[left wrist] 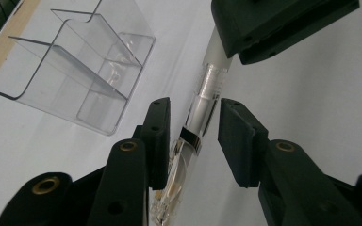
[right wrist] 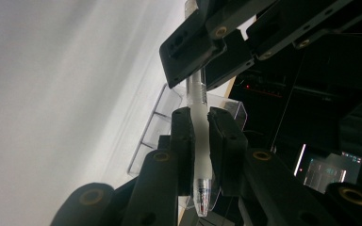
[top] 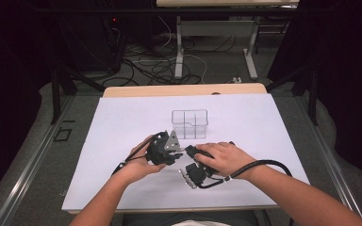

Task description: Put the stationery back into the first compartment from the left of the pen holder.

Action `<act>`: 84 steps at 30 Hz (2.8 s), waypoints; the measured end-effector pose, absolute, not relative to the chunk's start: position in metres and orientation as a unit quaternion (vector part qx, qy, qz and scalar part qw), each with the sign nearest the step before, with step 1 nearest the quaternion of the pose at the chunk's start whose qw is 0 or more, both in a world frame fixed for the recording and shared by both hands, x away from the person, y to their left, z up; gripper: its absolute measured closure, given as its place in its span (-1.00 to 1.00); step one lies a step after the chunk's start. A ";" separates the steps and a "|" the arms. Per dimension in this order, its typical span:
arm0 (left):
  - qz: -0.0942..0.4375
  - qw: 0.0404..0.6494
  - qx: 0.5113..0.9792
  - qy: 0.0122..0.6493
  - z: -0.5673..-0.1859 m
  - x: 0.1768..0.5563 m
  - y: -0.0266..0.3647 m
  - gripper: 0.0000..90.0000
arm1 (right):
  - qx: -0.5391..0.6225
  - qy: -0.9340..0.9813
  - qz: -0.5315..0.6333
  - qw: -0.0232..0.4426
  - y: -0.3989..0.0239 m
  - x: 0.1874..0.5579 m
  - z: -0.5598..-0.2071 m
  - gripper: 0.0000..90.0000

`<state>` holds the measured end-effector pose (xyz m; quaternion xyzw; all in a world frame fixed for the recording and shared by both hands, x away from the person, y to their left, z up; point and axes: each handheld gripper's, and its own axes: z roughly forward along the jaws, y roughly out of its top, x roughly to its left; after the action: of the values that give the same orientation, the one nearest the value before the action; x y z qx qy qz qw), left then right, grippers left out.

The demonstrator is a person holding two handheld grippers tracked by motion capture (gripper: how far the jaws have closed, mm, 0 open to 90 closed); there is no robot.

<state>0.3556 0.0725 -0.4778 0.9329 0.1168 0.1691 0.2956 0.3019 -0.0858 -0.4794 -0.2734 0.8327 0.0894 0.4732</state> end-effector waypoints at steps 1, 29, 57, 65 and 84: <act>0.169 0.295 0.933 0.117 -0.478 0.356 0.072 0.48 | -0.275 0.833 0.088 0.472 -0.086 0.302 -0.479 0.78; 0.186 0.276 0.940 0.067 -0.482 0.354 0.069 0.74 | -0.278 0.832 0.084 0.473 -0.085 0.305 -0.484 0.77; 0.181 0.344 0.904 0.178 -0.473 0.374 0.089 0.75 | -0.211 0.846 0.141 0.469 -0.100 0.313 -0.484 0.08; 0.175 0.371 0.892 0.192 -0.464 0.379 0.089 0.75 | -0.158 0.849 0.164 0.476 -0.111 0.317 -0.485 -0.06; 0.164 0.435 0.854 0.234 -0.437 0.399 0.087 0.75 | 0.013 0.885 0.196 0.422 -0.140 0.323 -0.496 -0.60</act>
<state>0.3985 0.0874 -0.4374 0.8541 0.2339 0.1638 0.4347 0.3235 -0.1399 -0.4957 0.0134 0.8851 0.1960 0.4218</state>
